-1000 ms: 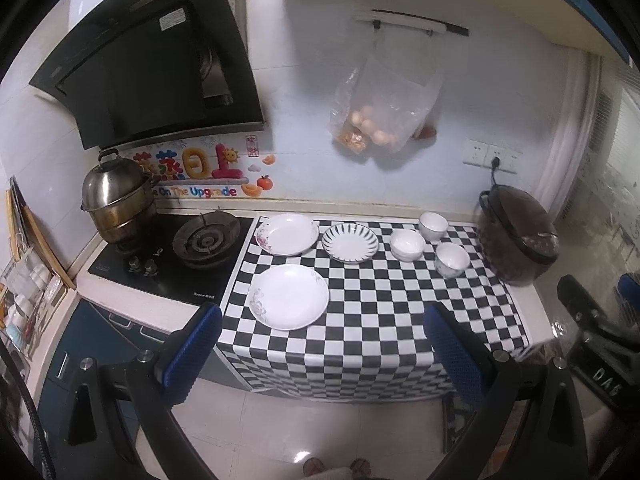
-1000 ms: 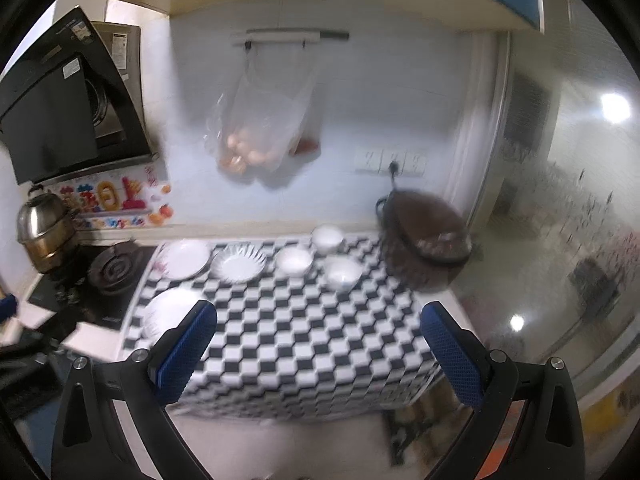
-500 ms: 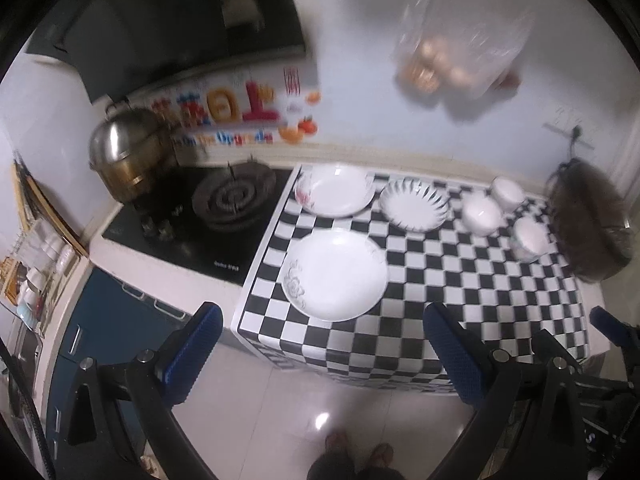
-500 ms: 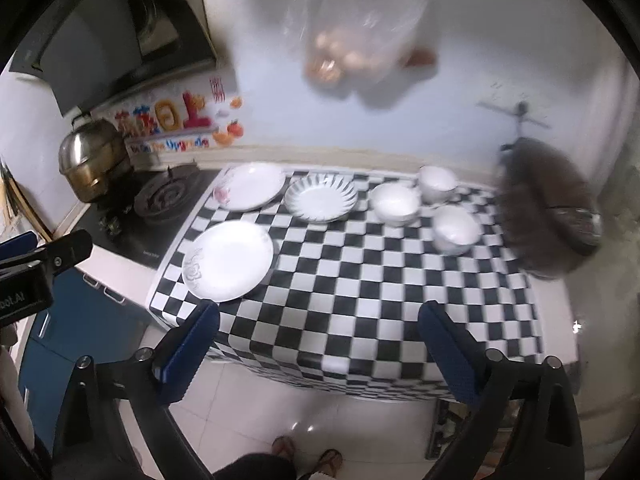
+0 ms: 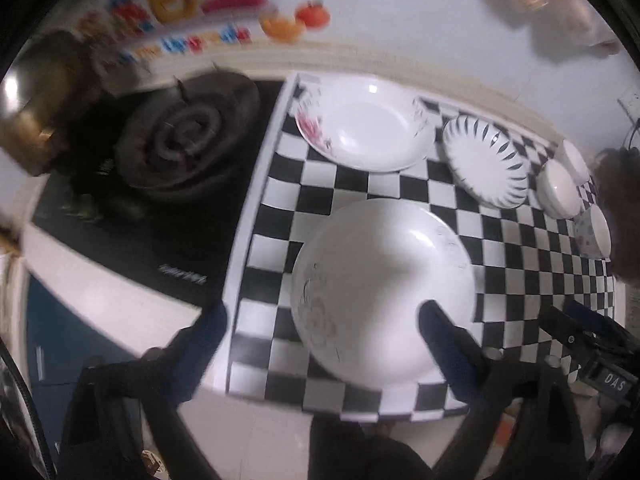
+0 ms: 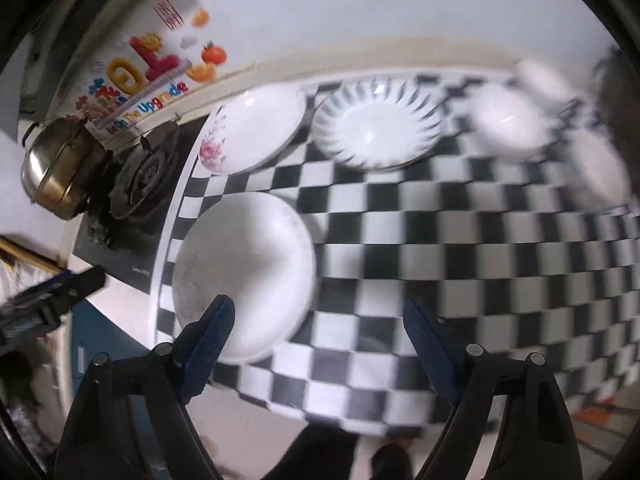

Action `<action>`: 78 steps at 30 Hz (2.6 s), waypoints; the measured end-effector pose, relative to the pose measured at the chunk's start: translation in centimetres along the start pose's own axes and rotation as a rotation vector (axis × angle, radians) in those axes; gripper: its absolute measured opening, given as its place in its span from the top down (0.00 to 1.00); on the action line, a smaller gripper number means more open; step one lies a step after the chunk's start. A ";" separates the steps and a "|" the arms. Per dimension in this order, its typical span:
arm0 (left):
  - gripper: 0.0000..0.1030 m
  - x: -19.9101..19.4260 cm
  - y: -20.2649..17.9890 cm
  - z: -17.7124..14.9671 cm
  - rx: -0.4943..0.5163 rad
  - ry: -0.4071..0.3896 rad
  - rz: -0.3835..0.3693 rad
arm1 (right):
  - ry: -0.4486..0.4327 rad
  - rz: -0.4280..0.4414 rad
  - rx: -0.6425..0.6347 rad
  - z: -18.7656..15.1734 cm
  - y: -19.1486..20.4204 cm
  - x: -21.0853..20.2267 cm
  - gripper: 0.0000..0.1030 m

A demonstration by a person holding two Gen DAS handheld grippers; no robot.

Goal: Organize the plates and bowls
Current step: 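Move both grippers down to the rim of the grey-floral white plate, then close both grippers on the grey-floral plate rim and lift it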

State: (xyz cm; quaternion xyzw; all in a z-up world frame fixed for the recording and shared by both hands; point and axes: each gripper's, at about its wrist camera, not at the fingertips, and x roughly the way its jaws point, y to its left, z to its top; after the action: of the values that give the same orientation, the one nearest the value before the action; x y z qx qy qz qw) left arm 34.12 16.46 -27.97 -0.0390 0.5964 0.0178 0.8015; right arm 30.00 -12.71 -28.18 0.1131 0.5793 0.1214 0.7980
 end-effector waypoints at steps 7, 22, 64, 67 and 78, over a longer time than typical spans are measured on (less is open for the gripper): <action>0.45 9.3 1.8 2.6 0.087 0.210 -0.064 | 0.175 0.036 0.022 3.7 1.2 9.7 0.24; 0.72 13.9 3.1 2.8 0.038 0.332 -0.189 | 0.389 0.087 0.163 4.4 -0.4 17.0 0.78; 0.72 9.5 -9.2 1.5 0.166 0.303 -0.192 | 0.351 0.085 0.226 3.1 -13.6 6.8 0.81; 0.72 10.4 -11.4 1.8 0.181 0.315 -0.182 | 0.351 0.077 0.239 2.6 -14.9 6.6 0.81; 0.72 12.6 -14.3 1.2 0.205 0.351 -0.140 | 0.381 0.064 0.282 1.4 -18.8 8.1 0.81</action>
State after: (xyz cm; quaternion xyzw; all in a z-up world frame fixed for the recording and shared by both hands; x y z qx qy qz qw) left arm 39.97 2.09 -39.11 -0.0011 0.7215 -0.1056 0.6843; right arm 34.96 -27.89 -41.07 0.2167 0.7269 0.0836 0.6463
